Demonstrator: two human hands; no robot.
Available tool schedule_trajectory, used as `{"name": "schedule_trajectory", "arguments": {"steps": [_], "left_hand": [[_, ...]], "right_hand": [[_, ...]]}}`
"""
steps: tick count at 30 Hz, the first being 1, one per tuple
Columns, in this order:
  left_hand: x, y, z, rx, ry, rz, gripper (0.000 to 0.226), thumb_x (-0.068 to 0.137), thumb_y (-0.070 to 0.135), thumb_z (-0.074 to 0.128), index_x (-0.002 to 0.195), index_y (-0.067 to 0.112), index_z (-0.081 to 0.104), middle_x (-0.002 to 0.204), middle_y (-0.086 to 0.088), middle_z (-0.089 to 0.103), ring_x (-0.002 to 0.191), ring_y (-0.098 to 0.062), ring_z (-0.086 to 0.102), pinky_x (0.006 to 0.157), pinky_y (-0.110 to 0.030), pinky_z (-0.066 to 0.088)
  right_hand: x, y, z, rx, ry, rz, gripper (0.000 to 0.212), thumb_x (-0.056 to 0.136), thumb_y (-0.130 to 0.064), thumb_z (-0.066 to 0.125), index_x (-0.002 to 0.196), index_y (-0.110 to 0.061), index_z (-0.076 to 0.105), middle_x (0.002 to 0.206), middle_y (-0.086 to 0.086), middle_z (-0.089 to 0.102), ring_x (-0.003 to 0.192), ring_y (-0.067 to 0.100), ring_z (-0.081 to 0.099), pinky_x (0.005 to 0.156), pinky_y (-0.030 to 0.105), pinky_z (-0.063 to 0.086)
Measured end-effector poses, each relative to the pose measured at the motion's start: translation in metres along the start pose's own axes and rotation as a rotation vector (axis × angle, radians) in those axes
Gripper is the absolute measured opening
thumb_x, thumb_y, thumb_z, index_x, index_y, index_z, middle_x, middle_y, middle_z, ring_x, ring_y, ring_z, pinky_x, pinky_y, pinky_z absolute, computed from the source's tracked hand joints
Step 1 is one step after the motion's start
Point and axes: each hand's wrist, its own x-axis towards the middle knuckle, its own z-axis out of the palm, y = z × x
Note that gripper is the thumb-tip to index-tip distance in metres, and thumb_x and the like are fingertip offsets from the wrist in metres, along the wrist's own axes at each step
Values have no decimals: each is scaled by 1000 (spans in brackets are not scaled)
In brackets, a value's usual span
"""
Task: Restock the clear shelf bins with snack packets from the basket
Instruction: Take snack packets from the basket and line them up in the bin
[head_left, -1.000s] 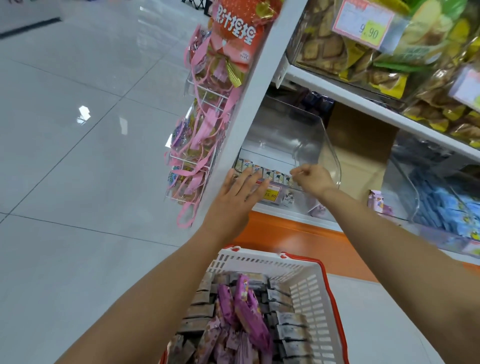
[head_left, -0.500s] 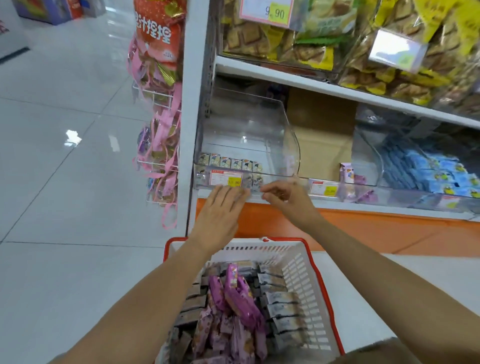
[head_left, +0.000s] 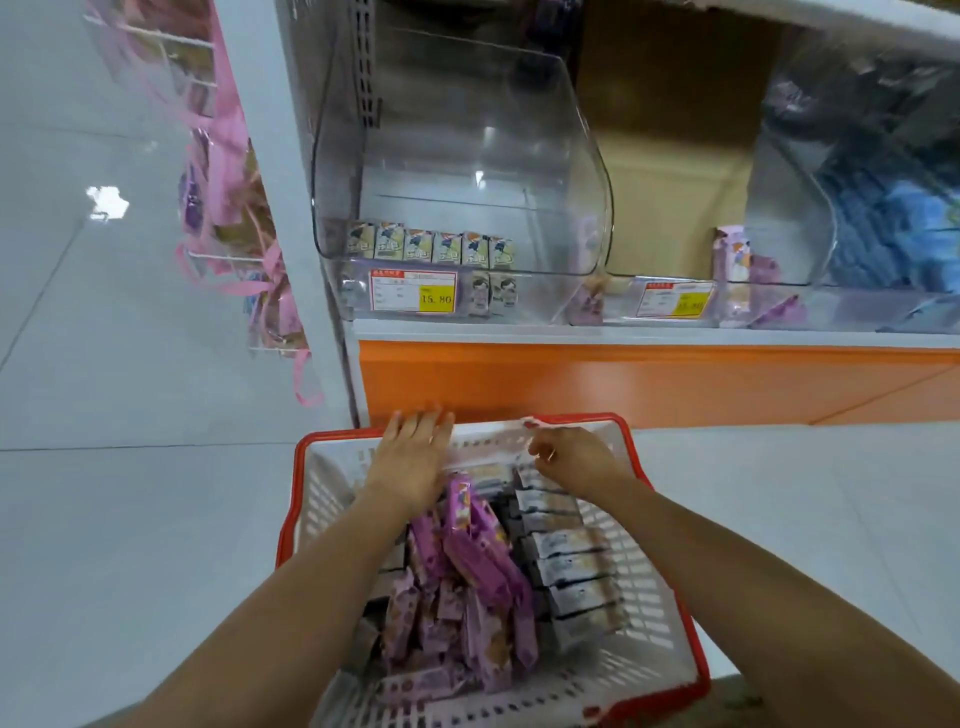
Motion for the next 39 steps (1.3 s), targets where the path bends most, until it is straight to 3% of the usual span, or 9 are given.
{"name": "schedule_trajectory", "arguments": {"steps": [4,9,14,19,25,31,34,37,39], "left_hand": [[2,-3,21,-1,92,1,77,96,35,48,156,13,7,162,-8,15,149,-28,8,122,-47,1],[3,-4,37,-1,201,1,75,89,22,56,155,12,20,157,-10,30,147,-31,20,122,-49,7],[6,-5,49,20,277,0,74,84,22,64,151,9,33,149,-12,44,141,-33,33,120,-52,19],[5,-1,49,27,288,-34,75,89,26,63,153,11,26,151,-10,41,144,-32,28,122,-50,11],[3,1,43,24,237,-41,79,93,26,54,156,13,9,159,-8,25,149,-30,12,122,-47,-3],[0,3,30,-39,140,-49,79,97,26,49,157,16,-1,164,-7,7,151,-27,-2,122,-46,-8],[-6,5,17,-132,109,-73,77,97,26,52,157,16,5,164,-8,-5,151,-27,-8,122,-43,-9],[-17,10,0,-289,173,-99,60,96,27,52,151,17,31,161,-11,14,147,-29,13,122,-43,13],[-23,16,-16,-464,175,-182,47,100,28,44,145,13,40,150,-12,35,135,-29,33,115,-40,29]], "right_hand": [[14,11,41,-9,-116,103,33,95,-29,52,126,-16,55,126,7,61,114,26,58,92,33,45],[21,15,80,129,-80,186,34,91,-19,59,125,-13,58,124,10,61,110,29,59,86,31,46],[25,21,93,10,-80,171,44,90,-26,63,132,-16,55,129,13,50,116,32,53,90,40,51],[25,20,97,-103,-82,223,51,89,-32,68,132,-13,47,134,12,43,122,31,49,89,40,51],[19,19,84,-70,-14,183,41,86,-24,67,121,-11,50,116,11,60,104,31,60,77,36,48],[5,15,49,215,112,150,42,82,-29,72,121,-19,60,104,6,66,92,25,63,76,32,51],[-4,3,20,480,51,125,37,77,-26,77,112,-27,64,107,-3,67,85,15,64,71,25,52],[-14,-15,-9,745,17,63,33,70,-27,78,101,-27,64,106,3,68,89,20,69,80,42,59],[-22,-30,-28,889,26,10,26,79,-7,73,99,-18,61,110,16,62,92,26,67,82,42,59]]}}
